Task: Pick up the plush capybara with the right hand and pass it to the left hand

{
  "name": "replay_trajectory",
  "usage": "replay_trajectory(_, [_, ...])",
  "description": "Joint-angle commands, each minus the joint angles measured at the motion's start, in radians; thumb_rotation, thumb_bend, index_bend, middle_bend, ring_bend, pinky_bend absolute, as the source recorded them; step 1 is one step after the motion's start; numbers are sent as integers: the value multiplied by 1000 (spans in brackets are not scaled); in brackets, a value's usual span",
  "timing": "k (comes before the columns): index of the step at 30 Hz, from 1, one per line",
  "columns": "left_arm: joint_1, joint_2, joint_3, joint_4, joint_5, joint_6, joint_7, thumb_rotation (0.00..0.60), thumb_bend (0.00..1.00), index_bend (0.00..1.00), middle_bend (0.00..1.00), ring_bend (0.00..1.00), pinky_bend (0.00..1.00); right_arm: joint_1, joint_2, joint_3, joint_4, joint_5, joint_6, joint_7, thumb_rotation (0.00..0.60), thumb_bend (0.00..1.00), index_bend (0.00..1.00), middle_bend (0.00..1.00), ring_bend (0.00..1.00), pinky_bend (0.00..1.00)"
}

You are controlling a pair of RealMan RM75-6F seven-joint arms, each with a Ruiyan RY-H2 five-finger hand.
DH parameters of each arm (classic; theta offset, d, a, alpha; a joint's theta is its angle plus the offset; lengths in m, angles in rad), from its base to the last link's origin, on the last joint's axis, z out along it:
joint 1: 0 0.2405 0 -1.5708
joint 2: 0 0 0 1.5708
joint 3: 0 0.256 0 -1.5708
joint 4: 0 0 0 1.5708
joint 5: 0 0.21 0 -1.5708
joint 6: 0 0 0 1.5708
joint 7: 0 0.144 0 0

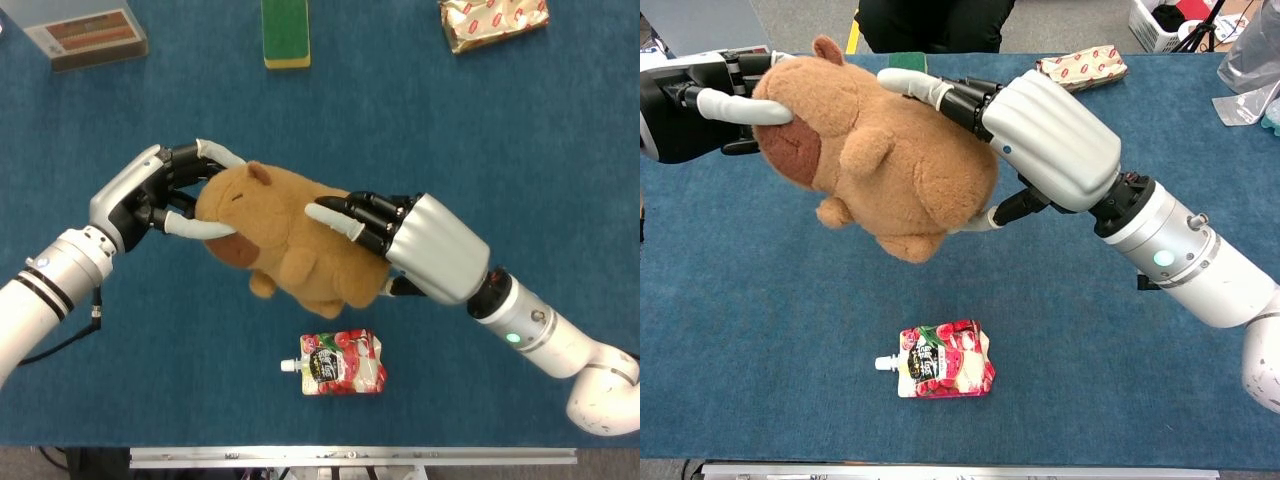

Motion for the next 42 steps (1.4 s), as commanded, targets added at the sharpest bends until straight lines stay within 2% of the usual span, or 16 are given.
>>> replay_trajectory(1, [13,-1,-14,-7,-9,-9,13,600,132,694,686,664,961,0,1,-2,0,1,0,6,600,0,26,200,390,780])
replay_trajectory(5, [26,-1,-31,-10,-13,-22,20,600,132,696,688,666,962,0,7,-6,-8,6,-5,21,600,0,0,106,307,720])
replay_trajectory(9, [40,-1,-48,-11,-13,-34,26,600,132,697,689,667,962,1,17,-9,-19,10,-13,23,600,0,0,5,172,635])
replay_trajectory(13, [52,-3,-63,-11,-13,-44,31,600,132,697,689,667,963,1,27,-11,-26,1,-8,21,600,0,0,0,34,486])
replay_trajectory(15, [57,-4,-69,-11,-14,-48,33,600,132,698,690,668,964,0,30,-15,-29,-9,1,23,600,0,0,0,5,420])
replay_trajectory(19, [70,-3,-83,-10,-16,-56,36,600,133,701,696,674,968,-7,39,-22,-39,-30,27,27,600,0,0,0,0,355])
replay_trajectory(35, [125,8,-113,3,-25,-81,36,600,133,712,711,685,975,-70,145,-71,-116,-61,96,45,600,0,0,0,0,351])
replay_trajectory(42, [146,4,-122,19,-33,-89,50,600,133,712,712,686,975,-116,204,-83,-146,-41,121,35,600,0,0,0,0,352])
